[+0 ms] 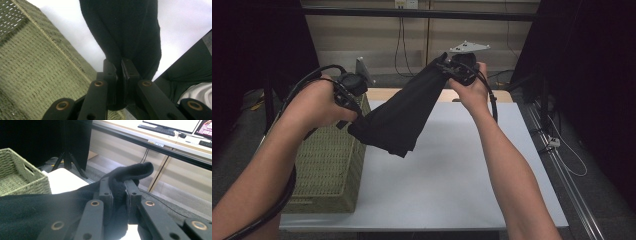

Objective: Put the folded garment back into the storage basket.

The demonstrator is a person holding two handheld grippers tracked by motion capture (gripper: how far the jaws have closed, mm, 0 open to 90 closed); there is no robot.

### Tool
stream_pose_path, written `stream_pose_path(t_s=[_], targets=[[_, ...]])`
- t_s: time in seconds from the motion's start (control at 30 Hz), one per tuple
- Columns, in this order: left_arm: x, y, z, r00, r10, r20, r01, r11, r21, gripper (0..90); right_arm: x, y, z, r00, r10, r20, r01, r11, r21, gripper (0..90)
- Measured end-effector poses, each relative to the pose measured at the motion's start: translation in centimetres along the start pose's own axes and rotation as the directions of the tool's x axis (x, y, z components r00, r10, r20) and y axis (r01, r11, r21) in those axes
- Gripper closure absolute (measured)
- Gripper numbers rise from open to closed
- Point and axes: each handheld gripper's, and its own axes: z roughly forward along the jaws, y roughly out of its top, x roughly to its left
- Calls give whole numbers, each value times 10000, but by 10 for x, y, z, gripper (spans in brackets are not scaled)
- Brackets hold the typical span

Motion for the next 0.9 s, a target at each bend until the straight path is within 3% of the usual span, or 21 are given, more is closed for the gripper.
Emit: stream_pose_path(t_s=[0.17,0.57,0.9], targets=[[6,-1,-5,9998,-93,173,93,9999,40,839,1,4,2,10000,-11,-86,11,10000,5,797],[14,-10,-18,9997,-223,-16,223,9997,-12,839,13,20,11,9995,-290,-107,288,9994,-177,800],[19,-22,-26,9991,-425,-44,425,9991,-41,839,26,28,22,9991,-252,-347,241,9992,-314,802]])
